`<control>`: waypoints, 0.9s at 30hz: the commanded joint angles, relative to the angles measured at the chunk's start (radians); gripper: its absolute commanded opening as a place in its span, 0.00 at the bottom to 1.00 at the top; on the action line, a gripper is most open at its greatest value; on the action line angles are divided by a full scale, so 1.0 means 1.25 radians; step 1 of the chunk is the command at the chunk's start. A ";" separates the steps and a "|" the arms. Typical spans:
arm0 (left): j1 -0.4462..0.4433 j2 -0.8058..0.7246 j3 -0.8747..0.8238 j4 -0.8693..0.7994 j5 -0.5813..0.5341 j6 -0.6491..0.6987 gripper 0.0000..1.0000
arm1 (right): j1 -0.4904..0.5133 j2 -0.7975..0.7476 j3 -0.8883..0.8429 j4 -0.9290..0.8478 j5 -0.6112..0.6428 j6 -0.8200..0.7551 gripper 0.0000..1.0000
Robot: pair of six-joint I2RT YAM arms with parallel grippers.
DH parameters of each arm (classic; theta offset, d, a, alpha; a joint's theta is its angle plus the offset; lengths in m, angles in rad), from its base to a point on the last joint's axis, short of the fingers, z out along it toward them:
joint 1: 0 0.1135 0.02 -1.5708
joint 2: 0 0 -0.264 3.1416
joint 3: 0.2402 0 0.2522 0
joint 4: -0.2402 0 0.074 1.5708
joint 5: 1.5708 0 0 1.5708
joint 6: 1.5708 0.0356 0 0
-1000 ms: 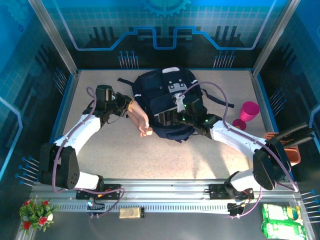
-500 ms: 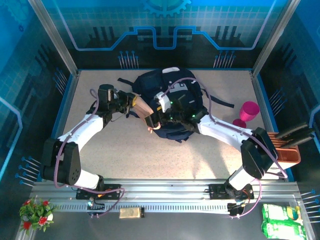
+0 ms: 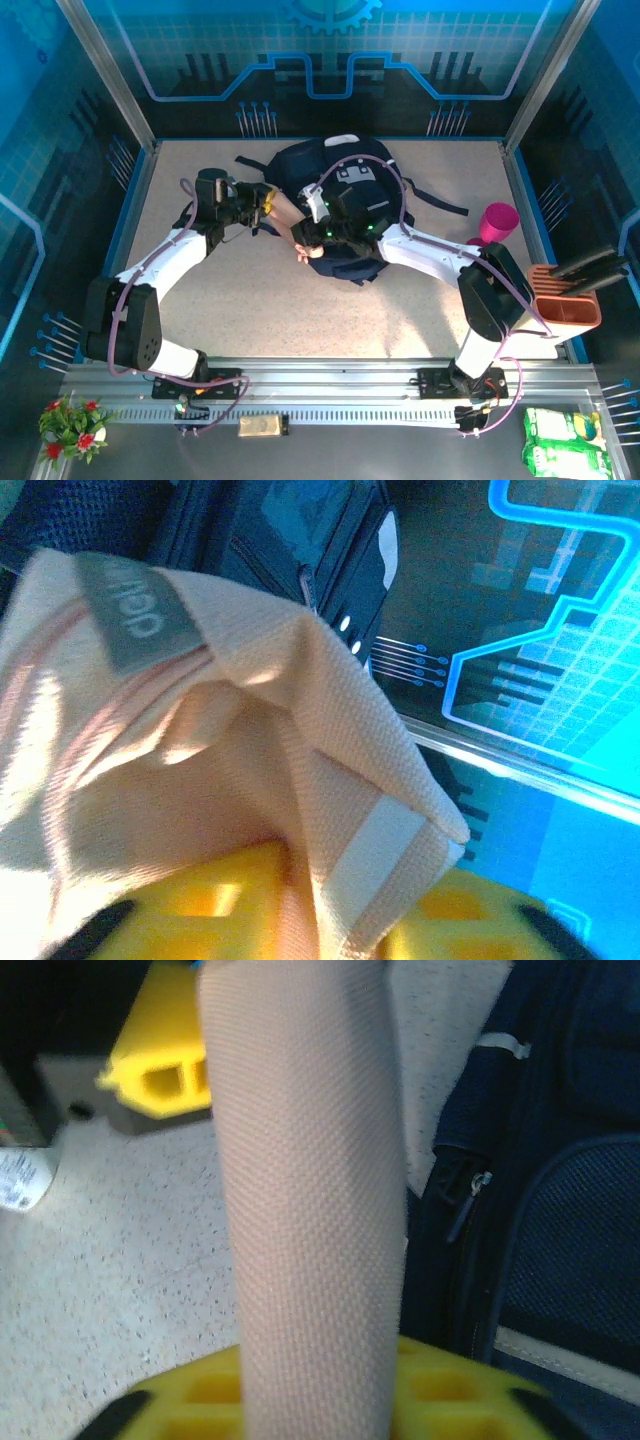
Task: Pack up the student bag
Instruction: Pass the pencil pouch, then open the student bag at the top-center of the table.
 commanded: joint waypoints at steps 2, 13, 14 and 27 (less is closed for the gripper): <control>-0.005 -0.045 0.018 -0.038 -0.014 0.093 0.53 | -0.028 -0.057 -0.021 0.036 0.037 0.047 0.11; -0.079 -0.072 0.122 -0.247 -0.156 0.541 0.96 | -0.223 -0.336 -0.211 0.018 0.043 0.150 0.04; -0.100 -0.064 0.131 -0.261 -0.176 0.571 0.98 | -0.241 -0.367 -0.221 -0.007 0.063 0.152 0.04; -0.313 0.153 0.288 -0.287 -0.170 0.937 0.99 | -0.411 -0.561 -0.293 -0.206 0.131 0.173 0.03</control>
